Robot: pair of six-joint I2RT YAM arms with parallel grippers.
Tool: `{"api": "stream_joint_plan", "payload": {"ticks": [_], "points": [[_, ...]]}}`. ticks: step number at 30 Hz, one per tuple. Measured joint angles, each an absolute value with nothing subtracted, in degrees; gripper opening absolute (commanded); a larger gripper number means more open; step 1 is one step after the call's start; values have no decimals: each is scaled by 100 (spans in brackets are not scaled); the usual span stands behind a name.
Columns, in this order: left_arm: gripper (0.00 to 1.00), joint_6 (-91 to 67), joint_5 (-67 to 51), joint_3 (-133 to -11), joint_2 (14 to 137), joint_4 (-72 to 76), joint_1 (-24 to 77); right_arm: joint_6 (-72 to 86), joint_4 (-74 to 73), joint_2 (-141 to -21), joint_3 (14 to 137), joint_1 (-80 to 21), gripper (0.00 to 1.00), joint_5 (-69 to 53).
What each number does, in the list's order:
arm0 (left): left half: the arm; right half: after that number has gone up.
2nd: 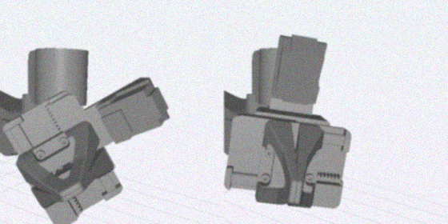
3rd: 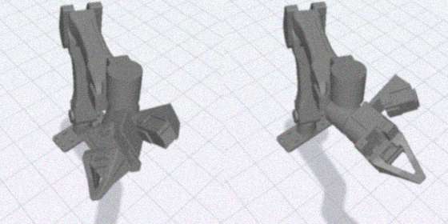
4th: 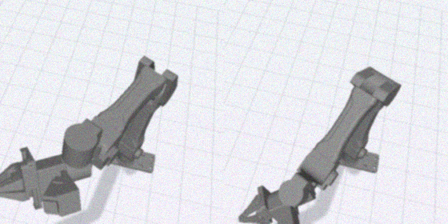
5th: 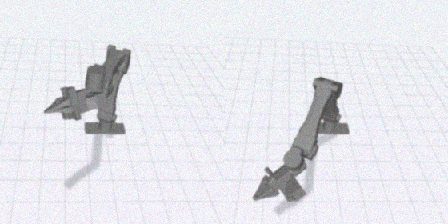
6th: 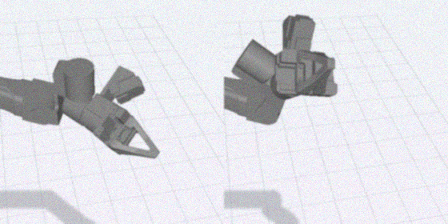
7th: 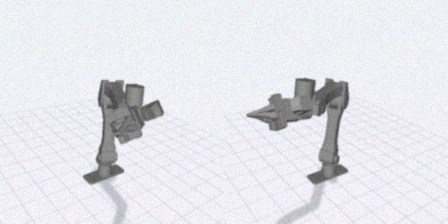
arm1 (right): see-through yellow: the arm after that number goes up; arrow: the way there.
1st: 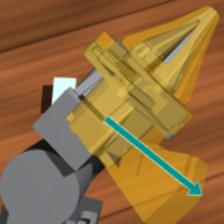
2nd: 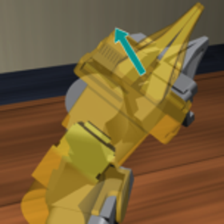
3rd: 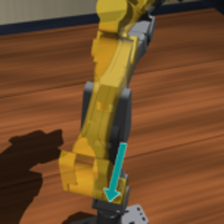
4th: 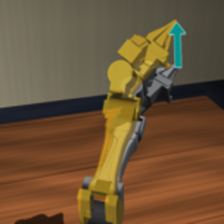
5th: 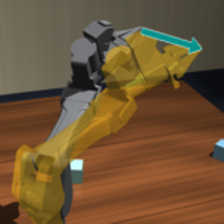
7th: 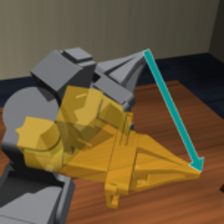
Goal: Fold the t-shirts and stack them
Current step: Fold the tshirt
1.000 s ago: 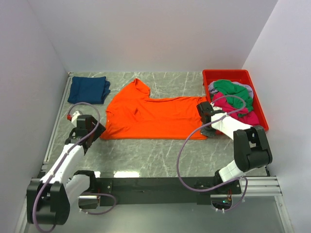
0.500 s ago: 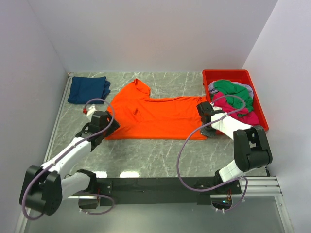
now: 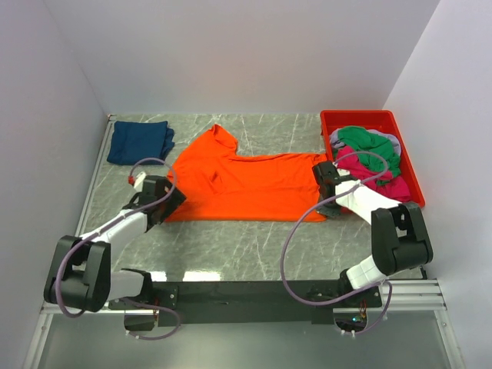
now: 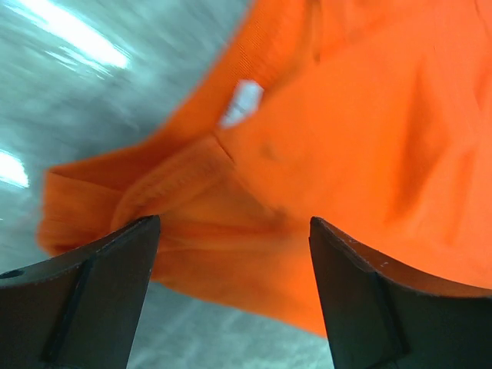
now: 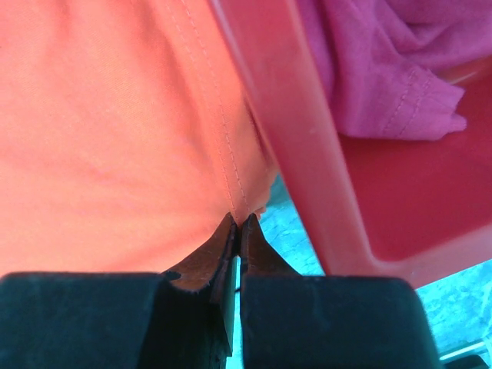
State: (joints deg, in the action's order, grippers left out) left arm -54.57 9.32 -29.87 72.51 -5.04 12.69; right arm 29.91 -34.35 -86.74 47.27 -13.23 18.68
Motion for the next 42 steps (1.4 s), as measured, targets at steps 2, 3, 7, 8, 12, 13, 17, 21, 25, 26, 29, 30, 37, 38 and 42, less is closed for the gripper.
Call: {"api": "stream_joint_plan", "payload": {"ticks": [2,3,7,8,12,13,17,21,25,26,29,30,37,38,42], "points": [[85,-5426,873,-2947,7216,-473,969,2980,-3428,-8635,4718,-1323,0,1806],[86,-5408,856,-2926,7179,-469,845,2974,-3415,-8624,4718,-1323,0,1767],[87,-5264,781,-2808,6864,-523,368,2974,-3406,-8619,4711,-1422,0,1728],[87,-5231,779,-2792,6801,-537,292,2974,-3404,-8619,4700,-1479,0,1728],[88,-5068,799,-2757,6632,-582,40,3000,-3417,-8619,4641,-1767,0,1739],[87,-5035,797,-2753,6626,-593,10,3022,-3424,-8619,4633,-1859,0,1741],[87,-4932,840,-2751,6619,-718,-113,3118,-3468,-8580,4558,-2231,0,1756],[88,-4893,904,-2777,6464,-921,-154,3223,-3542,-8484,4458,-2434,0,1761],[88,-4888,919,-2888,6106,-1039,-143,3310,-3638,-8479,4482,-2436,0,1887],[88,-4893,932,-2906,6038,-1033,-130,3323,-3693,-8479,4506,-2434,0,1927],[88,-4921,978,-2917,5907,-1000,36,3352,-3892,-8532,4687,-2416,0,2097],[88,-4934,991,-2917,5909,-974,158,3358,-3920,-8565,4753,-2408,0,2145],[96,-5162,1144,-3127,6626,-722,1391,3363,-4060,-8849,5015,-2196,0,2359],[99,-5183,1155,-3183,6764,-681,1514,3363,-4097,-8901,5035,-2150,0,2381],[99,-5223,1138,-3448,7454,-397,1868,3363,-4230,-9087,5148,-2038,0,2447]]}}
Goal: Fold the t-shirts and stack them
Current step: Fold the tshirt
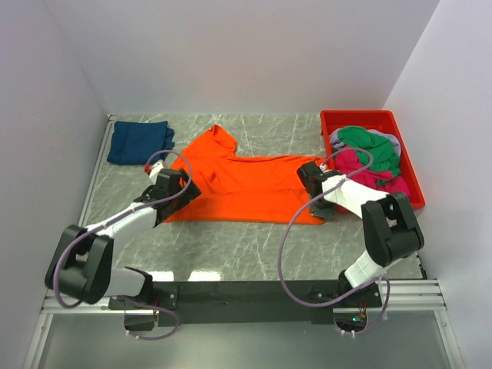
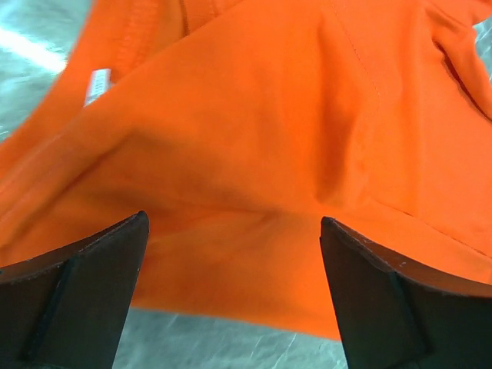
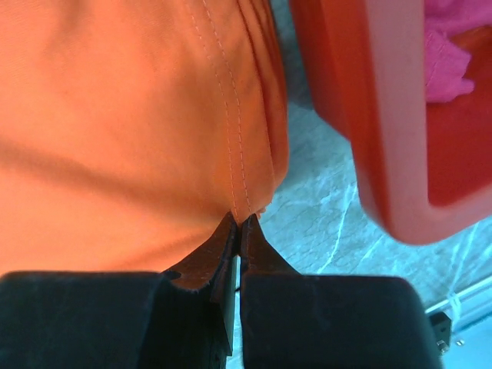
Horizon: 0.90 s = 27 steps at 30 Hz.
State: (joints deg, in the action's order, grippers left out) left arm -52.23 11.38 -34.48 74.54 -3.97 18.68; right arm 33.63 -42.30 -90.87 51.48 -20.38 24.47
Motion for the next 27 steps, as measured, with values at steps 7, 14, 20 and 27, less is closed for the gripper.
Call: {"api": "stream_joint_plan", "payload": {"ticks": [7,14,20,27], "points": [[99,-5216,1149,-3540,8066,-119,1918,3411,-4466,-9343,5417,-1997,13,2652],[99,-5172,1256,-3470,7929,-193,1916,3138,-4416,-8639,5448,-2080,51,2357],[99,-5105,1063,-3221,7703,-128,1579,2884,-3953,-8016,5522,-2381,62,1791],[99,-4921,762,-2915,7183,-209,856,2738,-2808,-8541,5520,-2947,62,923]]}}
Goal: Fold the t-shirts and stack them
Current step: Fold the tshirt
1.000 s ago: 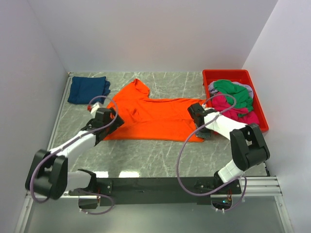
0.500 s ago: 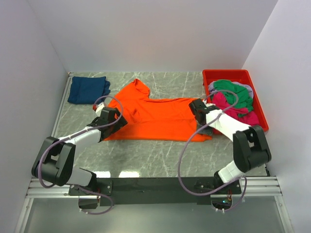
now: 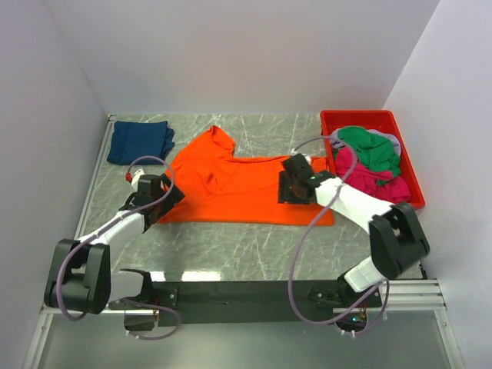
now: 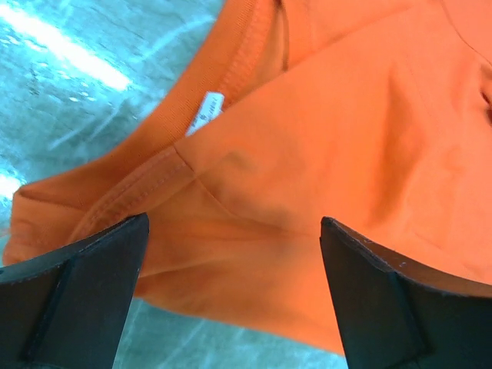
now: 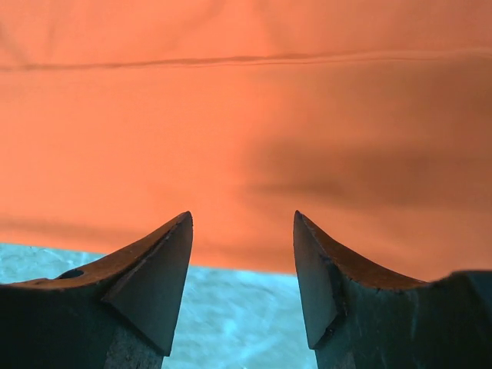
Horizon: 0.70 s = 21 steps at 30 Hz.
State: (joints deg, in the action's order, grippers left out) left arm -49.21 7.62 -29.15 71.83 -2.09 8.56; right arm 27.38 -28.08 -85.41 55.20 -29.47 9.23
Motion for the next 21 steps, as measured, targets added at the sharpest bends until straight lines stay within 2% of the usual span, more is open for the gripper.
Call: {"api": "stream_joint_plan", "payload": {"ticks": [9,15,21], "points": [[99,-4755,843,-2910,6554,-709,858,2873,-2265,-9942,5885,-3706,61,760],[99,-4720,987,-3092,6047,-987,858,3004,-2204,-10049,5911,-4060,61,1162],[99,-4661,956,-3500,6302,-801,878,3216,-2029,-9996,5728,-4294,61,1594]]}}
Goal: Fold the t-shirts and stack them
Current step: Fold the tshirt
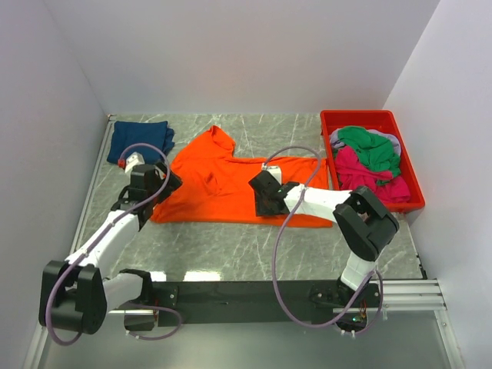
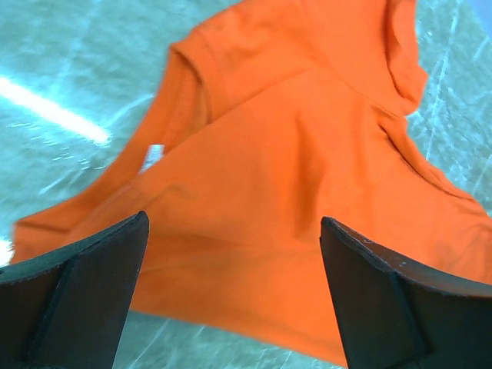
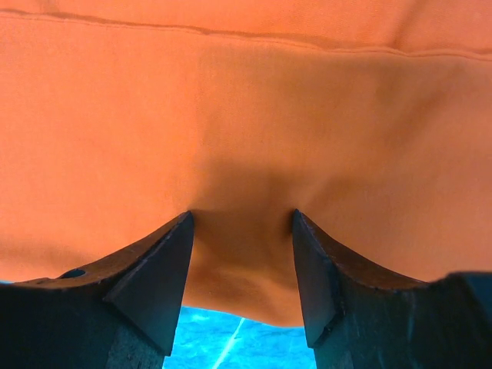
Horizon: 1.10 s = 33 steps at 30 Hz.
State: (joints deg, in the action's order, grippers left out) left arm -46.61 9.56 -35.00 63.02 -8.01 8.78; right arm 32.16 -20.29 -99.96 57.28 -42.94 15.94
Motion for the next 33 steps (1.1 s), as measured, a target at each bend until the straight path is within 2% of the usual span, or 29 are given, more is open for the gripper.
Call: {"api": "stream_joint_plan", "payload": {"ticks": [11,17,24,30,33], "points": [[99,-4628,593,-3538,7714,388,1671,3669,-2130,-9863,5583,-4626,61,1916],[99,-4584,569,-3824,8637,596,1723,3594,-2860,-9806,5857,-4668,61,1848],[99,-4593,652,-4066,8663,620,1723,3142,-3229,-10090,7686,-4674,55,1435],[99,-4626,790,-4152,8661,604,1697,2810,-3063,-11306,9463,-4674,50,982],[99,-4637,797,-4254,8707,607,1682,2724,-3046,-11957,9922,-4674,48,825]]}}
